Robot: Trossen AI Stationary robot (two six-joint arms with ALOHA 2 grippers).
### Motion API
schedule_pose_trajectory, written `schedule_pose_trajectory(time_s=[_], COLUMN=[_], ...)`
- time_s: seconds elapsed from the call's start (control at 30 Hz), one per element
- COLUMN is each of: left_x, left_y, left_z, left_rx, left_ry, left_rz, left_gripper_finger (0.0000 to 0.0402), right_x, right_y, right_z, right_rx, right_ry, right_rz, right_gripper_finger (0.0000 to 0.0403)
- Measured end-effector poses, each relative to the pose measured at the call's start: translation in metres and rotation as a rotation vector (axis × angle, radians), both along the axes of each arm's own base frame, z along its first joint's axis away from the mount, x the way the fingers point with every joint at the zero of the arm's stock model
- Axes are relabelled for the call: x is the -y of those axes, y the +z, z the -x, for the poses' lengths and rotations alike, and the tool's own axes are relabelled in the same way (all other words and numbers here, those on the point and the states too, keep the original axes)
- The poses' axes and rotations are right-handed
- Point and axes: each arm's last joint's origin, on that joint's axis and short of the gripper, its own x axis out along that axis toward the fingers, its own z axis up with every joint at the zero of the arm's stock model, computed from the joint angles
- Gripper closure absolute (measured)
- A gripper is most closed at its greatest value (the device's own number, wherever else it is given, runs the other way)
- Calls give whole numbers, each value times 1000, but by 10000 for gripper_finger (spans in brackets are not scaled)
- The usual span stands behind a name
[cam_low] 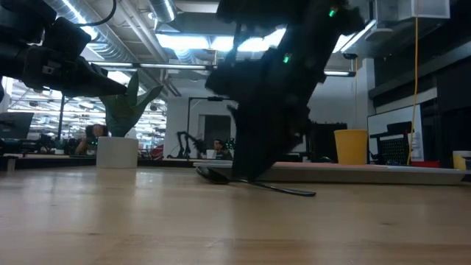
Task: Pick and place plate/cup/fork/spoon on tray
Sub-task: Put the black spoon on the gray serving tray to the right of the pink plate
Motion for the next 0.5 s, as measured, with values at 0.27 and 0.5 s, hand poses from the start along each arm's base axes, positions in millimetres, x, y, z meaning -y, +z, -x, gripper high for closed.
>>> schedule_pose_trajectory(time_s=[0.27, 0.5], left_x=[0, 0], left_y=[0, 0], left_z=[0, 0], left_rx=[0, 0], left_ry=[0, 0], left_rz=[0, 0], left_gripper_finger=[401, 401], right_x=[12, 13], right_y=[-9, -15], right_z=[-5, -4], right_rx=[-27, -77], right_ry=[-20, 65], right_rz=[-27, 6], right_gripper_finger=[233, 234])
